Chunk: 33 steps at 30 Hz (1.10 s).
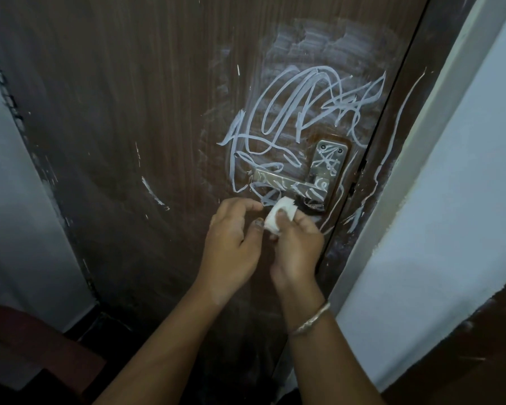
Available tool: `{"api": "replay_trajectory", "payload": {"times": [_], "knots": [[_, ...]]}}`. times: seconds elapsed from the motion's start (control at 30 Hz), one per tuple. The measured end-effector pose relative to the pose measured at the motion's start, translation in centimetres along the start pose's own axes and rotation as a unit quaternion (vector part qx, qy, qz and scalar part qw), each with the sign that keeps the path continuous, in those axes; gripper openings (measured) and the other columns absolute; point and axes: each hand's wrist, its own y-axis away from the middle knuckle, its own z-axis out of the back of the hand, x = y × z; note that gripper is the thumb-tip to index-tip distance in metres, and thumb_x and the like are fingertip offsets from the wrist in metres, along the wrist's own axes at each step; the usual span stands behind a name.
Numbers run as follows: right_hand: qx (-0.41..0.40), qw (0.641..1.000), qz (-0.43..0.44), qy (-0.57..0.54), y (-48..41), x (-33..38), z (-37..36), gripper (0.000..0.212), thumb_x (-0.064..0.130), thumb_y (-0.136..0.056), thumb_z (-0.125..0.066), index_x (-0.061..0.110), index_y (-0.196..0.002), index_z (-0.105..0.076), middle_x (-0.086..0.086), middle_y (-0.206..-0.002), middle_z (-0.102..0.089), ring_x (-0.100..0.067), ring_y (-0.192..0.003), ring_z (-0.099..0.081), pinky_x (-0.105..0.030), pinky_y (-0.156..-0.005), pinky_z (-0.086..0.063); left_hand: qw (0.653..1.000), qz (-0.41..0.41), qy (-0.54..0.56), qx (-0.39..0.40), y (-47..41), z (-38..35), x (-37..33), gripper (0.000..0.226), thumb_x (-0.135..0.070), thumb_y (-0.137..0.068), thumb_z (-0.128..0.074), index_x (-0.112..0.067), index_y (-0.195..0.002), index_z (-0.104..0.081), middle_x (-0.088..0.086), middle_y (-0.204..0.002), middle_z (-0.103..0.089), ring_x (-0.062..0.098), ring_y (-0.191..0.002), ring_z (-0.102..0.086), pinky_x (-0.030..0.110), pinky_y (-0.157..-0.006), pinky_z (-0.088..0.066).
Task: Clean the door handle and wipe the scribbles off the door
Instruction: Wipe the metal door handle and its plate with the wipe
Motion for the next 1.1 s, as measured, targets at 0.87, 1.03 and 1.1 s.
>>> {"api": "replay_trajectory", "payload": {"times": [0.87, 1.03, 1.1], "knots": [[0.022, 0.951, 0.250, 0.179, 0.2, 2.8, 4.6, 0.045, -0.007, -0.082, -0.061, 0.022, -0.113, -0.043, 0.002, -0.096, -0.063, -0.001, -0.076, -0.064, -0.017, -0.071, -0.053, 0.960, 0.188, 0.204, -0.025, -5.9, -7.8, 0.9, 0.019, -0.007, -0.078, -0.070, -0.015, -0.061, -0.068, 0.012, -0.067, -0.069, 0.024, -0.063, -0.064, 0.045, -0.066, -0.055], [0.023, 0.950, 0.262, 0.167, -0.2, 3.5, 4.6, 0.043, -0.006, -0.083, -0.061, 0.020, -0.113, -0.043, -0.002, -0.093, -0.063, -0.013, -0.078, -0.063, -0.016, -0.068, -0.052, 0.932, 0.203, 0.301, -0.011, -6.5, -7.6, 0.3, 0.006, 0.005, -0.075, -0.066, 0.001, -0.075, -0.070, 0.020, -0.077, -0.069, 0.028, -0.071, -0.065, 0.042, -0.068, -0.054], [0.024, 0.950, 0.263, 0.169, -0.3, 3.6, 4.6, 0.044, -0.005, -0.083, -0.061, 0.020, -0.114, -0.043, -0.001, -0.093, -0.063, -0.012, -0.077, -0.063, -0.015, -0.066, -0.052, 0.934, 0.182, 0.307, 0.001, -6.1, -7.8, 0.5, 0.004, 0.003, -0.079, -0.065, 0.005, -0.082, -0.068, 0.019, -0.079, -0.068, 0.025, -0.072, -0.063, 0.035, -0.067, -0.052]]}}
